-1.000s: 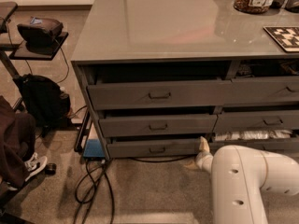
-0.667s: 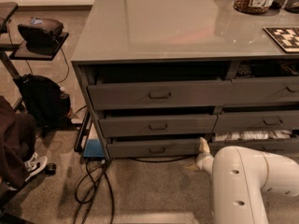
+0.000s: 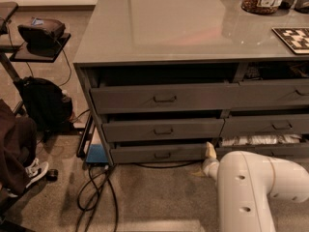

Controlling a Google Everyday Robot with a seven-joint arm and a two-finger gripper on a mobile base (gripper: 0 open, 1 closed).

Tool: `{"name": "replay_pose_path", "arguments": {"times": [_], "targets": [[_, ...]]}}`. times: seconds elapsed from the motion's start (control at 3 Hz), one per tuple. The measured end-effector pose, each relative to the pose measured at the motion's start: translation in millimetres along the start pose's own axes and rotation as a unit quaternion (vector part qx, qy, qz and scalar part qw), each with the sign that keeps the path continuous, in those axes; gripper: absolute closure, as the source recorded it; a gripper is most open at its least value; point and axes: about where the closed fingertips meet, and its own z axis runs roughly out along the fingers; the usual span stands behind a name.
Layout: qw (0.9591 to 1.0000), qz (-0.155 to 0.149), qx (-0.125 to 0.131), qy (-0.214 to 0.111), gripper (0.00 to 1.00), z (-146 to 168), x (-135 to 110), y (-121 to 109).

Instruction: Open bottom drawer

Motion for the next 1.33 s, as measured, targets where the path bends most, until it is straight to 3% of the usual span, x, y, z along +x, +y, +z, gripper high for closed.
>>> {"name": "replay_pose_path", "arguments": {"times": [0.33, 0.67, 1.0, 1.33], "targets": [[0.9987, -0.05, 0.006, 0.009, 0.0, 30.1, -9.5, 36.5], [0.9877, -0.152, -0.001, 0.037, 0.0, 60.3, -10.9, 58.6], [0.9819, -0.182, 0.007, 0.053, 0.0, 68.4, -13.1, 51.5], [0.9819, -0.182, 0.007, 0.054, 0.0, 68.2, -12.6, 51.2]]}}
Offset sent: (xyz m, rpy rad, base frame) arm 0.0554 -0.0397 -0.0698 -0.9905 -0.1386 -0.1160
